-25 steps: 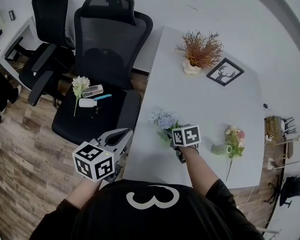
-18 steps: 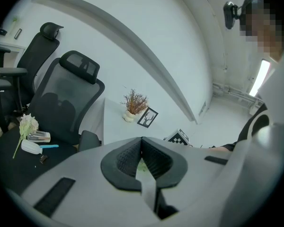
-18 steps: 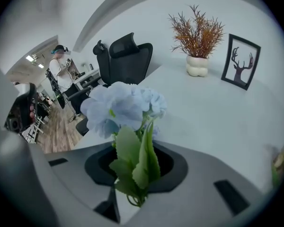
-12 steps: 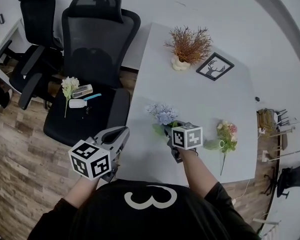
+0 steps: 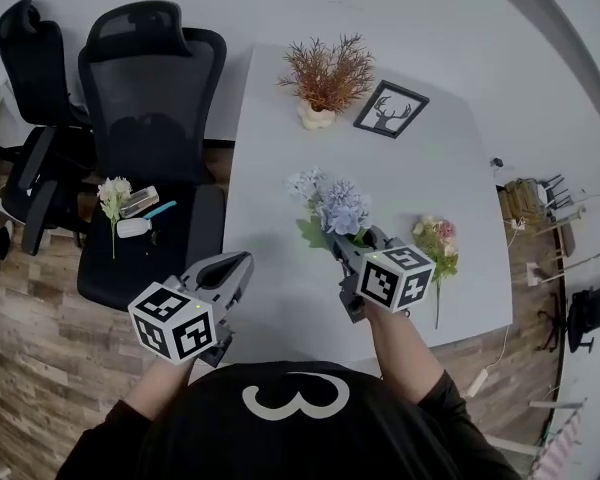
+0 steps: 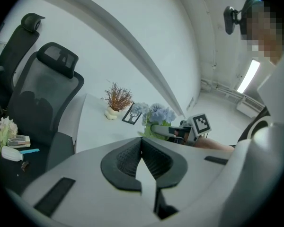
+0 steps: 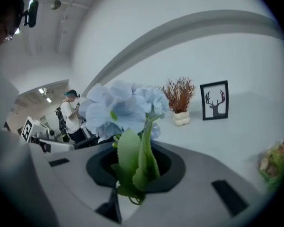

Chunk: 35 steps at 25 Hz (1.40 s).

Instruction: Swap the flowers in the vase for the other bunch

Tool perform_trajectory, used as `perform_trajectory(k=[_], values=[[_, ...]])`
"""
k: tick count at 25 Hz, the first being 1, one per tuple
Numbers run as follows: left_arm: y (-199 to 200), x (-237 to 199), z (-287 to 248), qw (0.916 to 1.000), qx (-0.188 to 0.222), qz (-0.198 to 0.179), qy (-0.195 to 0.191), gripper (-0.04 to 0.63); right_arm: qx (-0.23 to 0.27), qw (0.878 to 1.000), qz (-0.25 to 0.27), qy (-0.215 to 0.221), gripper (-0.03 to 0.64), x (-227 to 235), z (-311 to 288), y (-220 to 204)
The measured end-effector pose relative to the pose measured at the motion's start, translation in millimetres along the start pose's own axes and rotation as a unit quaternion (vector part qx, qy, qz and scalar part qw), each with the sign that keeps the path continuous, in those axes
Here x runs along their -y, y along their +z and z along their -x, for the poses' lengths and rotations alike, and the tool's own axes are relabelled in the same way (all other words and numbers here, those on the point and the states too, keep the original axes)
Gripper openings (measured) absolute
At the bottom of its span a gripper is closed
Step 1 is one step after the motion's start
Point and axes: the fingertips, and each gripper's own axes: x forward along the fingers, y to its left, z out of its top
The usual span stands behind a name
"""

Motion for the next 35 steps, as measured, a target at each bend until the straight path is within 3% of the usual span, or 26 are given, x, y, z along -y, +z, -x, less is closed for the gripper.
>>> perform_trajectory(k=[8,17,28,35], values=[[3.4,34.5,-15.9,0.9990,-0.008,-0.033,-0.028,0.011,0.161,0.987,-0.001,-0.006,0.089,18.6,77.6,70.3],[-1.3,63.1,-48.8,0.9972,-0.022,-0.037,-0.061,0.011,0.278,0.959,0.004,-0.045,0.086,55.3,171.9,116.8],[-6.5,110.7,-93.9,0.9942,-0.038,-0.044,-0.091,0.011,0.352,0.932,0.016,-0.080,0.085,100.1,250.6,130.3],[-12.1,113.2,-110.6,0.9947,-0.051,-0.042,-0.079,0.011,0.359,0.930,0.005,-0.081,0.085,127.8,247.7,111.2]])
